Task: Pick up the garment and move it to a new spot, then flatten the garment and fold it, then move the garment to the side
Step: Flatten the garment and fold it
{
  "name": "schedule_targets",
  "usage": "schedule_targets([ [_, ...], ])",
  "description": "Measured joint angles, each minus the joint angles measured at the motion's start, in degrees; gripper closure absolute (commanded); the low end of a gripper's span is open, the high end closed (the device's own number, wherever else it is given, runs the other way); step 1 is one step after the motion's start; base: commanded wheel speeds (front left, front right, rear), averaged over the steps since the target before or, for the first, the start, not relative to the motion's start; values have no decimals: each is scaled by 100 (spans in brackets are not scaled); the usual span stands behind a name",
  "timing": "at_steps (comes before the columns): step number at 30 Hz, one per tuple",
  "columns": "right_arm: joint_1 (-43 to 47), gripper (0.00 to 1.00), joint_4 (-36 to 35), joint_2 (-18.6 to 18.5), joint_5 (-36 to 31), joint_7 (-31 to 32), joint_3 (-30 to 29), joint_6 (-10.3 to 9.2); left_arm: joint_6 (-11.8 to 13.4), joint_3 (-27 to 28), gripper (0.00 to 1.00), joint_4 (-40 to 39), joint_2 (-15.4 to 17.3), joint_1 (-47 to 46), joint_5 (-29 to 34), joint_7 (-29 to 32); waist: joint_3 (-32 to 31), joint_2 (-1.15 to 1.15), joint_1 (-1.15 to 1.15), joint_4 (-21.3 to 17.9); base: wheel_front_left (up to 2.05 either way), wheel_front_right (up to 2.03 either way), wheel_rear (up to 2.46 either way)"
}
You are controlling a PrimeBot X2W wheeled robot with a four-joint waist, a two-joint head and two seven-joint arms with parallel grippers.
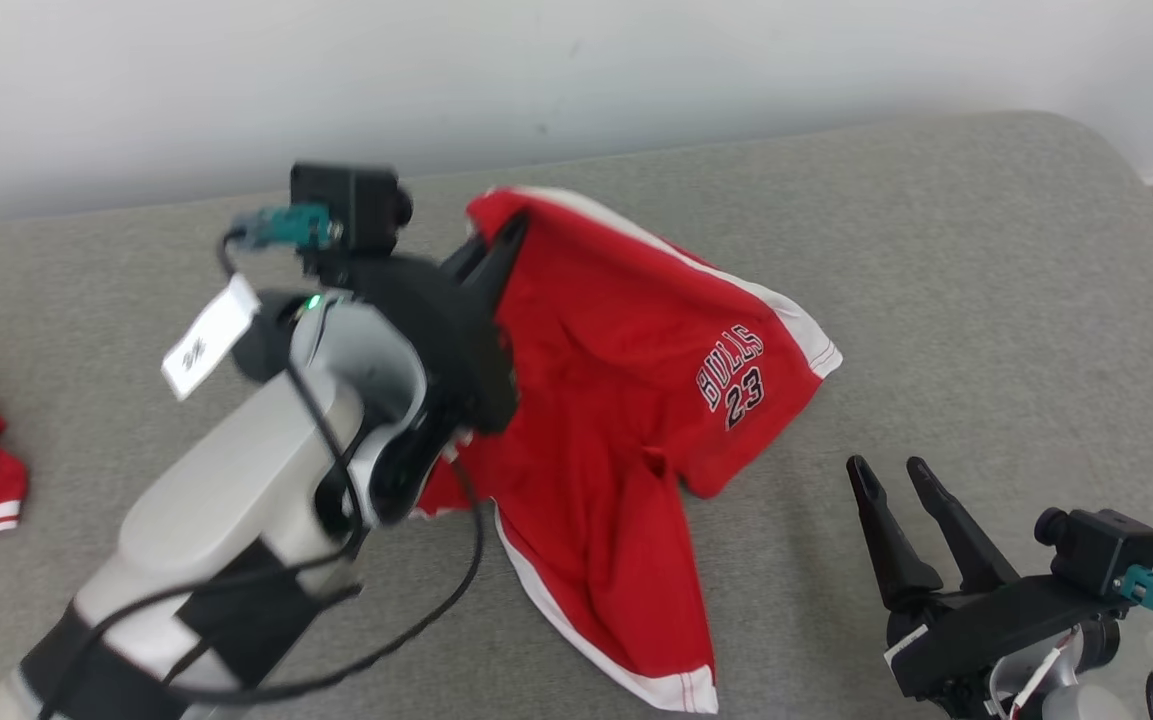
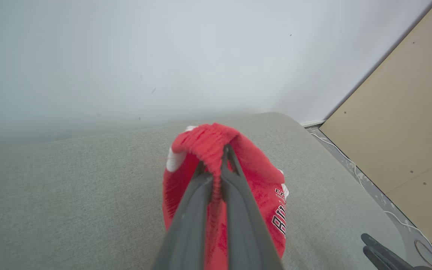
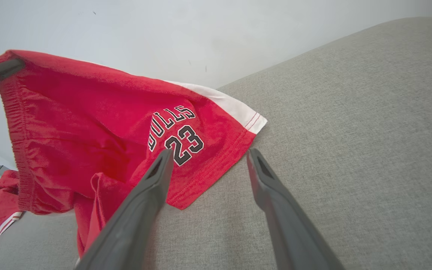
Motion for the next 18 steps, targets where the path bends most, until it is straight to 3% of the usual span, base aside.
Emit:
schedule_targets([
  [9, 164, 0, -120, 1, -92, 148, -145, 0, 511, -190, 100, -1594, 1148, 1512, 30, -44, -119, 0, 0, 477, 0, 0, 0],
  [13, 179, 0, -190, 2, -104, 205, -183, 0, 683, -265, 100, -2096, 1432, 2141, -31, -93, -165, -1, 0, 679, 0, 0, 0],
  [18, 196, 0, -237, 2, -121, 283, -158, 0, 856, -277, 100, -2169, 1618, 2631, -264, -87, -215, -1, 0, 876, 0, 0, 0],
])
